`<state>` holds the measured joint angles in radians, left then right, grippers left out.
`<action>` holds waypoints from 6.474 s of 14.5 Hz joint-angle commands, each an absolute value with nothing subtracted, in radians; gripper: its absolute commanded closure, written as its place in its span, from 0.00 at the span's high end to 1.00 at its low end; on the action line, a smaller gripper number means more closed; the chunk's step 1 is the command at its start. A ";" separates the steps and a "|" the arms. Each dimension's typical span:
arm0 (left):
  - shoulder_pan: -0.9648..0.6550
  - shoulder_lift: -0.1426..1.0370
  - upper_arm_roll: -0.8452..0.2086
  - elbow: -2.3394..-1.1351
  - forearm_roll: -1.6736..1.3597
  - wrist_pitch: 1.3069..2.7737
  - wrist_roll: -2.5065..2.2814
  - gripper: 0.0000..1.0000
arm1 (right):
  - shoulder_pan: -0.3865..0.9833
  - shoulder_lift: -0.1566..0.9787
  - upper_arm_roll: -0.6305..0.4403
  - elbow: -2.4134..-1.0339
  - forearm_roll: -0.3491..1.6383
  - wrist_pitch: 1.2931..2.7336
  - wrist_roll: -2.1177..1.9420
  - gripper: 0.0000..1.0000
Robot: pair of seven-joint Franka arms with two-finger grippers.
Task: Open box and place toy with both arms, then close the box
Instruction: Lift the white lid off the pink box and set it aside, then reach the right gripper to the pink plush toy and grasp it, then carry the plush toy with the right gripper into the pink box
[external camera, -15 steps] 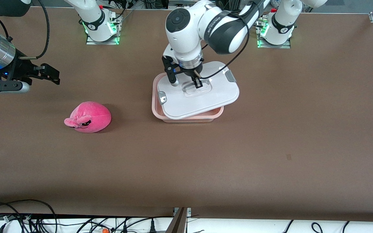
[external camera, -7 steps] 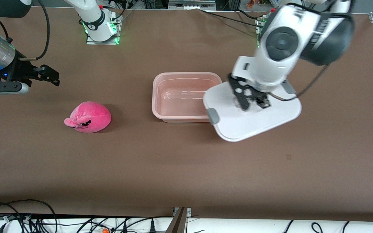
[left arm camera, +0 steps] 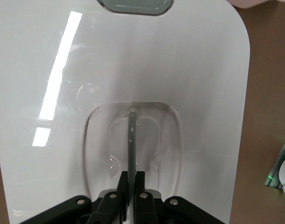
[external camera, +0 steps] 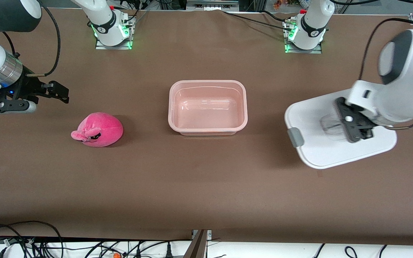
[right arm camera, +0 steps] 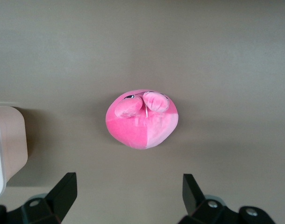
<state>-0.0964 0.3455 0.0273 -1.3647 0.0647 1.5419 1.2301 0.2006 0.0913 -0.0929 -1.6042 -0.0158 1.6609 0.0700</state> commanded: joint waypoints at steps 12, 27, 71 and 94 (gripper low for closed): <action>0.041 0.382 0.015 -1.367 0.071 1.557 1.560 0.00 | 0.224 0.255 -0.091 -1.592 -0.035 1.670 0.048 1.00; 0.038 0.380 0.012 -1.367 0.072 1.551 1.572 0.00 | 0.213 0.244 -0.152 -1.910 0.043 1.977 -0.167 1.00; 0.038 0.380 0.006 -1.367 0.072 1.551 1.577 0.00 | 0.642 0.528 -0.140 -1.154 -0.009 1.364 -0.329 0.00; 0.034 0.380 0.006 -1.367 0.068 1.548 1.568 0.00 | 0.926 0.758 -0.138 -0.997 -0.100 1.486 -0.571 0.00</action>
